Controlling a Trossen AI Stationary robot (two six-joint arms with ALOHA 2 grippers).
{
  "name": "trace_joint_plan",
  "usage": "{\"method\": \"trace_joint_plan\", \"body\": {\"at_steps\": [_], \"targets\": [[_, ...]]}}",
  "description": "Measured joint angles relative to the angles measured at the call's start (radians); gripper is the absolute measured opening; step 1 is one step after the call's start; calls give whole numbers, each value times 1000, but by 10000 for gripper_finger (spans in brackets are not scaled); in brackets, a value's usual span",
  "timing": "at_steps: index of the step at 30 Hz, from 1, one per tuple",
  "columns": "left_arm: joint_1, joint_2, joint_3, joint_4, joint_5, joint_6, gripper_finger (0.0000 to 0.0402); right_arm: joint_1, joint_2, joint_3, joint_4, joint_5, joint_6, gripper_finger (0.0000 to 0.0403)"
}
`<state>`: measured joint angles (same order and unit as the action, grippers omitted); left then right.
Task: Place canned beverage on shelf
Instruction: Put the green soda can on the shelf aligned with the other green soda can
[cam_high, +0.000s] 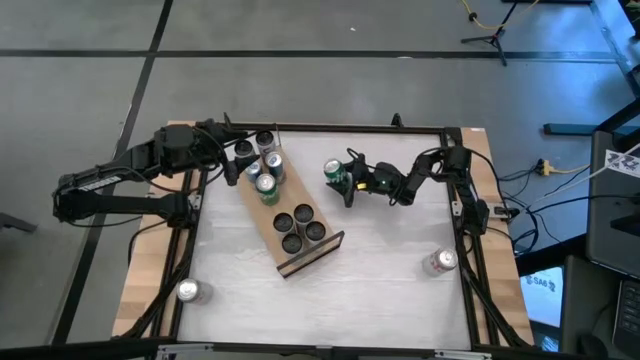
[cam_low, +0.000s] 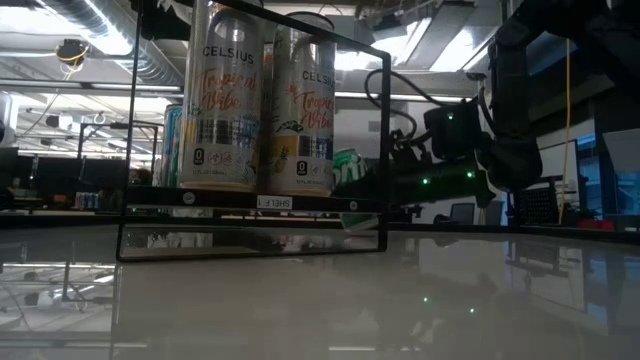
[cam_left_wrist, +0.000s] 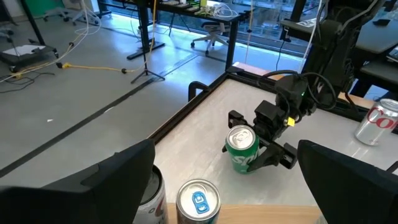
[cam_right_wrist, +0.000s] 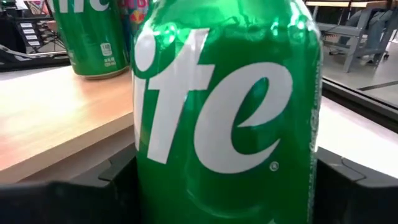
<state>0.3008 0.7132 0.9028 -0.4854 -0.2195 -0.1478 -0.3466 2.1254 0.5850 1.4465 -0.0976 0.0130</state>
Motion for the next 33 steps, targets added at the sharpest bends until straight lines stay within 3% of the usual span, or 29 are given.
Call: {"method": "trace_joint_plan", "body": {"at_steps": [33], "targets": [[0, 0, 0, 0, 0, 0, 383, 0, -3, 5, -42, 27, 5, 303]]}}
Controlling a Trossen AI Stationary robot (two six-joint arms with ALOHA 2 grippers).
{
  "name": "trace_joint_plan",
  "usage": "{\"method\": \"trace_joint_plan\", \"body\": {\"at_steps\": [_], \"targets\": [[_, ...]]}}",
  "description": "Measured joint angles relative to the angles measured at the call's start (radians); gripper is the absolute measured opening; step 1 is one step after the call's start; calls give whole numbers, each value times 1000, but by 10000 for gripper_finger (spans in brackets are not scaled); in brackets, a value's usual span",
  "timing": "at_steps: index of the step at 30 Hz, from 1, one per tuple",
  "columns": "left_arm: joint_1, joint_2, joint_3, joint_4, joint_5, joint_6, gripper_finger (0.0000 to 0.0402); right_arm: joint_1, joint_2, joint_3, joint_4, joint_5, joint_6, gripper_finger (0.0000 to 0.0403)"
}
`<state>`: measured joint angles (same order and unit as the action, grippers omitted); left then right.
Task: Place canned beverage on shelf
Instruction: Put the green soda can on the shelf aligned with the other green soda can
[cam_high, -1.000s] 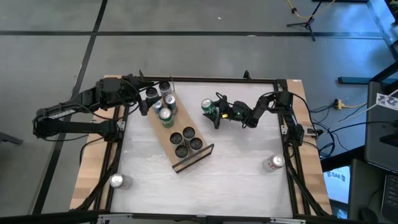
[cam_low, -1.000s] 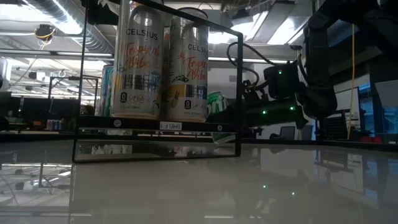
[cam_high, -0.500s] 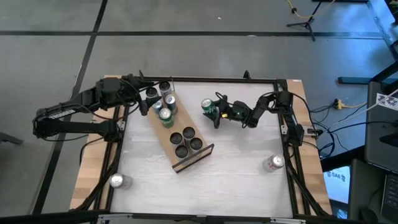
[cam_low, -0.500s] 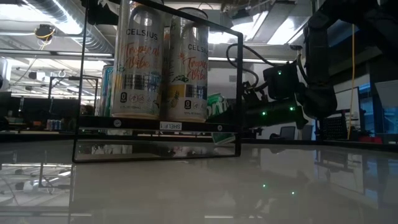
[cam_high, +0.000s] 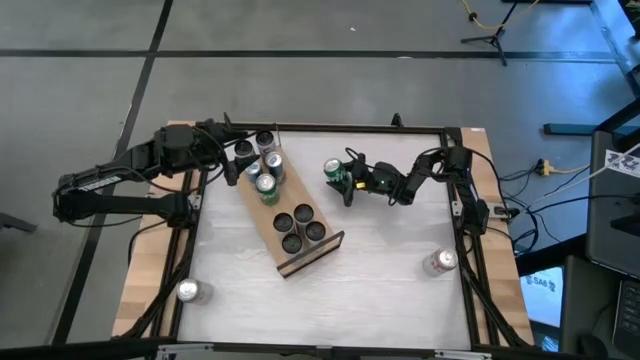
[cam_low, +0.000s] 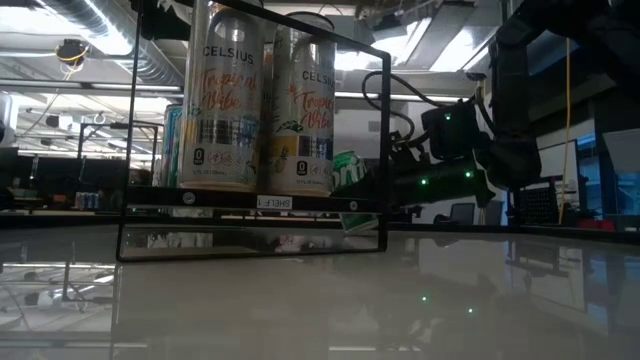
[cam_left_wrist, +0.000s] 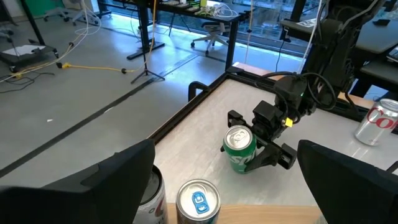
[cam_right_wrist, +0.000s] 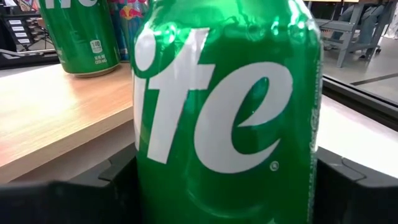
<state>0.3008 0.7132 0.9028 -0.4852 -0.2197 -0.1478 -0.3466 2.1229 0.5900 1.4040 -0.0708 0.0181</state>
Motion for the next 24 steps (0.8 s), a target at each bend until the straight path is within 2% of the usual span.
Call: {"method": "trace_joint_plan", "body": {"at_steps": [7, 18, 24], "targets": [[0, 0, 0, 0, 0, 0, 383, 0, -1, 0, -7, -1, 0, 309], [0, 0, 0, 0, 0, 0, 383, 0, 3, -3, -25, -2, -1, 391], [0, -1, 0, 0, 0, 0, 383, -1, 3, -3, -19, -15, -9, 396]]}}
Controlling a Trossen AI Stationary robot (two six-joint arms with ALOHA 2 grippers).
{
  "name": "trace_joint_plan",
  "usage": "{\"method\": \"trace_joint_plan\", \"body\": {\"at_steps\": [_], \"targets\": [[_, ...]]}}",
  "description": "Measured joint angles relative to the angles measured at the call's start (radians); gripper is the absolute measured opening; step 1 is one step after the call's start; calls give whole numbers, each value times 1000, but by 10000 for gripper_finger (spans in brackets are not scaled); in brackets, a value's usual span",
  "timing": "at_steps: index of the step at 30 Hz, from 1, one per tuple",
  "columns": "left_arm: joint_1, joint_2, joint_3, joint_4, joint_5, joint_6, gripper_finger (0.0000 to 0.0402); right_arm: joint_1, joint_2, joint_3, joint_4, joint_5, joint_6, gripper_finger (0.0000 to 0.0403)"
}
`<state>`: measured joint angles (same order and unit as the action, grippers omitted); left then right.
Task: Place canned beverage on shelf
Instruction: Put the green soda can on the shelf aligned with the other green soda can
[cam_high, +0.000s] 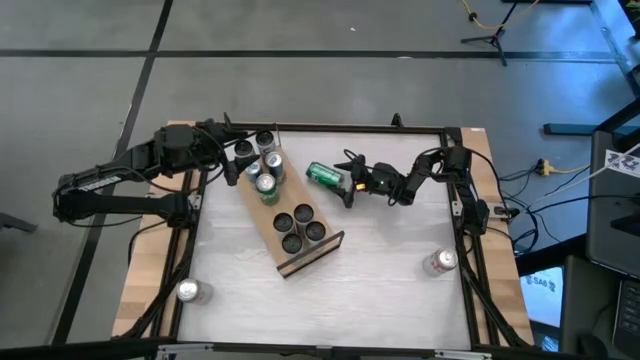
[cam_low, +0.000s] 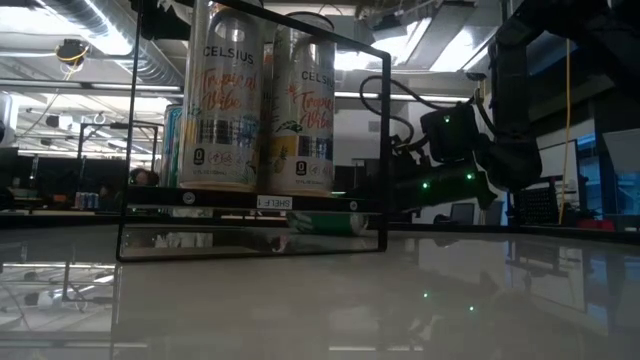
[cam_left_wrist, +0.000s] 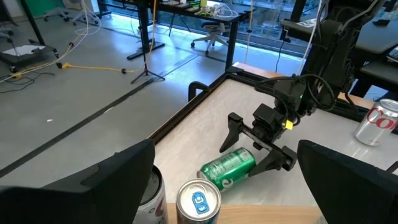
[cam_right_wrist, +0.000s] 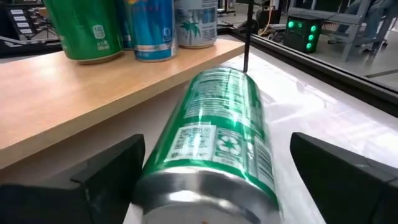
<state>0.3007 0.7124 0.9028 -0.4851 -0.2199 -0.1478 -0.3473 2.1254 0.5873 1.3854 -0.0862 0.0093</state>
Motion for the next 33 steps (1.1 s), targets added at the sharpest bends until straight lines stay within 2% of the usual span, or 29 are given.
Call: {"method": "trace_joint_plan", "body": {"at_steps": [7, 11, 17, 21, 24, 29, 33], "targets": [[0, 0, 0, 0, 0, 0, 383, 0, -1, 0, 14, -1, -12, 398], [0, 0, 0, 0, 0, 0, 383, 0, -27, 0, 9, -5, 41, 398], [0, 0, 0, 0, 0, 0, 383, 0, -138, 1, -180, -20, 63, 398], [0, 0, 0, 0, 0, 0, 383, 0, -244, 45, -425, -30, 64, 398], [0, 0, 0, 0, 0, 0, 383, 0, -306, 154, -723, -39, 50, 398], [0, 1, 0, 0, 0, 0, 383, 0, -305, 397, -1196, -56, -34, 399], [0, 1, 0, 0, 0, 0, 383, 0, -274, 525, -1360, -57, -92, 399]]}}
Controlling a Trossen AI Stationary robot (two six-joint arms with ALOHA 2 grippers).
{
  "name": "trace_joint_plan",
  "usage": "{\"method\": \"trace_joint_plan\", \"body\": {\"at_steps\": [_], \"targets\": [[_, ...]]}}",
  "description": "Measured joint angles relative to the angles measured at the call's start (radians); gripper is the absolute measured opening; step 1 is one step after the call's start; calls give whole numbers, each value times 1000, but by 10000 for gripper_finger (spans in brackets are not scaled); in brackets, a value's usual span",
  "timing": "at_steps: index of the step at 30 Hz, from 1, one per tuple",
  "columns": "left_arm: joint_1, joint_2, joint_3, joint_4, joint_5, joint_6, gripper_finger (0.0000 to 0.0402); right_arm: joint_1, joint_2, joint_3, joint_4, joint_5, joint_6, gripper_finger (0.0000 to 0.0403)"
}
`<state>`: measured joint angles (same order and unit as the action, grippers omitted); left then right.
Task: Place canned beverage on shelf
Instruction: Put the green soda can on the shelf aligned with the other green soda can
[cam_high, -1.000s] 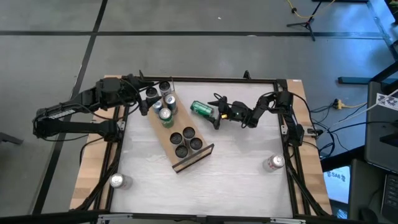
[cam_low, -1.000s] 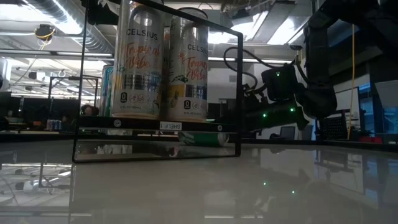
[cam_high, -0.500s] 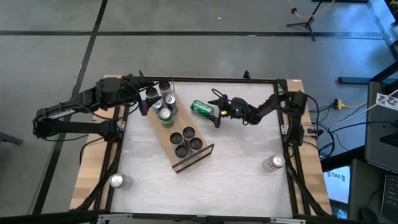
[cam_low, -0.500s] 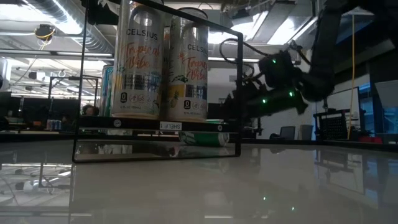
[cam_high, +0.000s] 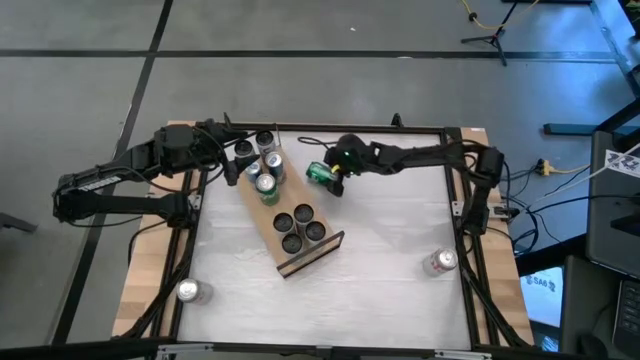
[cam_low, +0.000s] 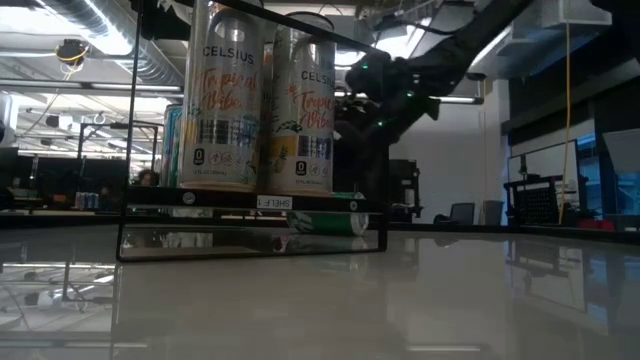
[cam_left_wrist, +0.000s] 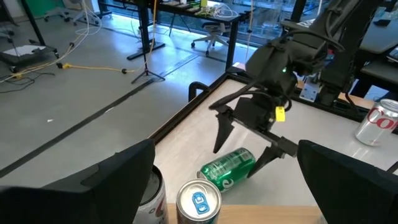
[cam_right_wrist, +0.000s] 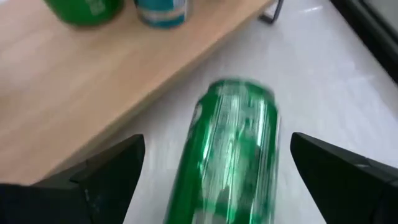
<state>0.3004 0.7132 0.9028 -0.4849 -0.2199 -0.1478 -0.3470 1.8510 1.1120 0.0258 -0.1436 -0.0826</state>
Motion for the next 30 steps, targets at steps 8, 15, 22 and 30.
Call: {"method": "trace_joint_plan", "body": {"at_steps": [8, 15, 22, 30], "targets": [[0, 0, 0, 1, 0, 0, 383, 0, 89, 76, -35, -18, -3, 399], [0, 0, 0, 1, 0, 0, 383, -1, 142, 83, -30, -23, -1, 399], [0, 0, 0, 1, 0, 0, 383, 0, 156, 85, -23, -25, -1, 398], [0, 0, 0, 1, 0, 0, 383, -1, 157, 85, -36, -25, -1, 356]]}}
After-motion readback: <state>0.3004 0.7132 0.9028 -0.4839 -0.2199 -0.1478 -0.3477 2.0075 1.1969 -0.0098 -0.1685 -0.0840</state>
